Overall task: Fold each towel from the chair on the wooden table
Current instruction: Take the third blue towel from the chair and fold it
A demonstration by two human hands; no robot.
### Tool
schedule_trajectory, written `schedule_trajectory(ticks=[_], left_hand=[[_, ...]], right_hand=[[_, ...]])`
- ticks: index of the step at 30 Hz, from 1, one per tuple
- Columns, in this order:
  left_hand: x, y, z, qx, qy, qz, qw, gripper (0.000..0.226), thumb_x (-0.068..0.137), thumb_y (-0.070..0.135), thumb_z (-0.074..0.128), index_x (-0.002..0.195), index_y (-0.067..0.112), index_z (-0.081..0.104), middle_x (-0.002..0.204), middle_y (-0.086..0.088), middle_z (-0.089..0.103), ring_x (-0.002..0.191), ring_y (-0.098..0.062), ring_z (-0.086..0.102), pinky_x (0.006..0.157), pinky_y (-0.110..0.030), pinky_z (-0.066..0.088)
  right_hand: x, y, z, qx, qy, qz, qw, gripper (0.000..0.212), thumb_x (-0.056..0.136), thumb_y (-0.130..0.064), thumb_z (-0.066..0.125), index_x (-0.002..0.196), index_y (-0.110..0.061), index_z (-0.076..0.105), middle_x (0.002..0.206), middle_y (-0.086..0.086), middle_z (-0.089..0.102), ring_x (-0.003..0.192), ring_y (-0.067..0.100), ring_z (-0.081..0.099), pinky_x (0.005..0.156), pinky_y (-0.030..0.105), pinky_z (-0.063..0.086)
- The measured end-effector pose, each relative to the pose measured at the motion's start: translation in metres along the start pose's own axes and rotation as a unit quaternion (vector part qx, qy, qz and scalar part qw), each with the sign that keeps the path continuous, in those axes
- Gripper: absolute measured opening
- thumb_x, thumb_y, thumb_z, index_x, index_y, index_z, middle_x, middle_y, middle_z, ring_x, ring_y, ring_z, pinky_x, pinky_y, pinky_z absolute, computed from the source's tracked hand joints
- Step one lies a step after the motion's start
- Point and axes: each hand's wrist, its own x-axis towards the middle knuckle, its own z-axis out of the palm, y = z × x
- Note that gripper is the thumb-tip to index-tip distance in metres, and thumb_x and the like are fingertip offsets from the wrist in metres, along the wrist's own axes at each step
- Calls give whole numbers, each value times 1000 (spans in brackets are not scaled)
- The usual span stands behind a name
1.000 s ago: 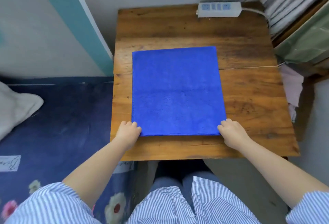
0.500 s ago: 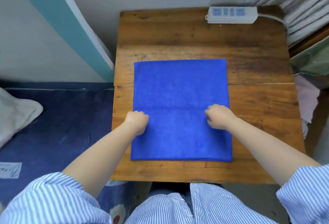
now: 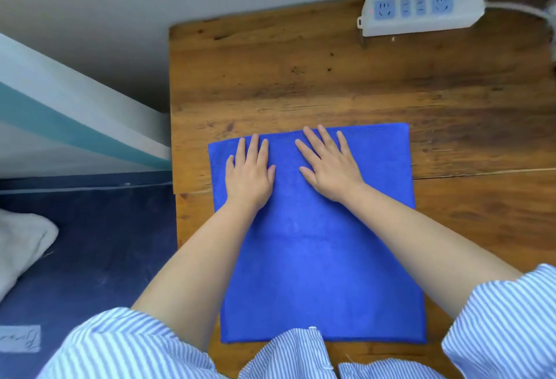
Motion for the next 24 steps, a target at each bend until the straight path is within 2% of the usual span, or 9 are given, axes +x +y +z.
schedule_trajectory(ticks=[3, 6, 8, 11, 14, 16, 19, 21, 24], left_hand=[[10, -22, 7, 25, -5, -4, 1000, 63, 94, 51, 29, 148, 25, 8, 158, 0, 4, 145, -25, 0, 114, -44, 10], [18, -46, 7, -3, -7, -7, 1000, 67, 92, 53, 32, 148, 24, 7, 158, -3, 0, 145, -24, -4, 116, -42, 2], [24, -59, 5, -25, -14, -18, 999, 71, 92, 53, 34, 148, 22, 5, 157, -4, -4, 145, -23, -7, 116, -41, 1], [31, -69, -4, -27, -25, -30, 999, 75, 91, 54, 33, 148, 17, 1, 157, -6, -7, 145, -22, -10, 117, -40, 2], [36, -69, -11, -31, -33, -48, 998, 74, 93, 50, 35, 148, 13, 3, 157, -8, -5, 145, -24, -7, 116, -40, 5], [35, -65, -17, -41, -1, -37, 998, 68, 93, 42, 43, 145, 6, 19, 154, -15, 14, 142, -27, 12, 113, -40, 15], [32, -58, -28, -14, 45, -15, 999, 45, 89, 30, 55, 118, -3, 48, 122, -22, 48, 116, -35, 42, 93, -43, 34], [28, -55, -35, -6, 36, -30, 999, 34, 88, 24, 56, 112, 0, 50, 115, -20, 55, 109, -36, 49, 85, -43, 38], [22, -55, -43, 39, 10, -12, 999, 25, 89, 18, 52, 110, 6, 53, 113, -15, 60, 107, -35, 52, 80, -38, 39]], right_hand=[[-2, 30, 0, -9, 13, 5, 1000, 57, 95, -41, 34, 146, -24, 15, 156, -2, 7, 145, 21, 2, 115, 41, -6], [-10, 65, -8, -5, 37, 51, 998, 57, 94, -40, 37, 145, -18, 21, 155, 1, 15, 144, 24, 8, 114, 41, -3], [-13, 85, -14, -9, 37, 61, 997, 61, 91, -43, 31, 144, -15, 24, 155, 3, 18, 144, 25, 10, 114, 43, 2], [-16, 115, -26, -10, 18, 72, 997, 65, 87, -44, 25, 144, -13, 23, 155, 5, 15, 144, 26, 6, 115, 44, 2], [-16, 133, -31, -9, -9, 75, 997, 58, 95, -35, 35, 146, -14, 16, 157, 4, 5, 144, 24, -2, 115, 43, -4], [-17, 132, -37, 10, -7, 66, 998, 56, 92, -22, 41, 144, -11, 23, 156, 5, 9, 144, 24, 0, 115, 44, -2], [-20, 122, -47, 24, 85, 52, 995, 45, 78, -12, 42, 120, 2, 53, 139, 17, 42, 131, 33, 34, 106, 45, 24], [-18, 114, -53, 7, 87, 81, 993, 36, 76, -8, 46, 109, 1, 59, 121, 19, 53, 115, 34, 44, 92, 40, 31], [-12, 105, -64, -29, 18, 111, 993, 32, 74, -4, 53, 105, -6, 58, 107, 14, 60, 106, 34, 47, 87, 38, 34]])
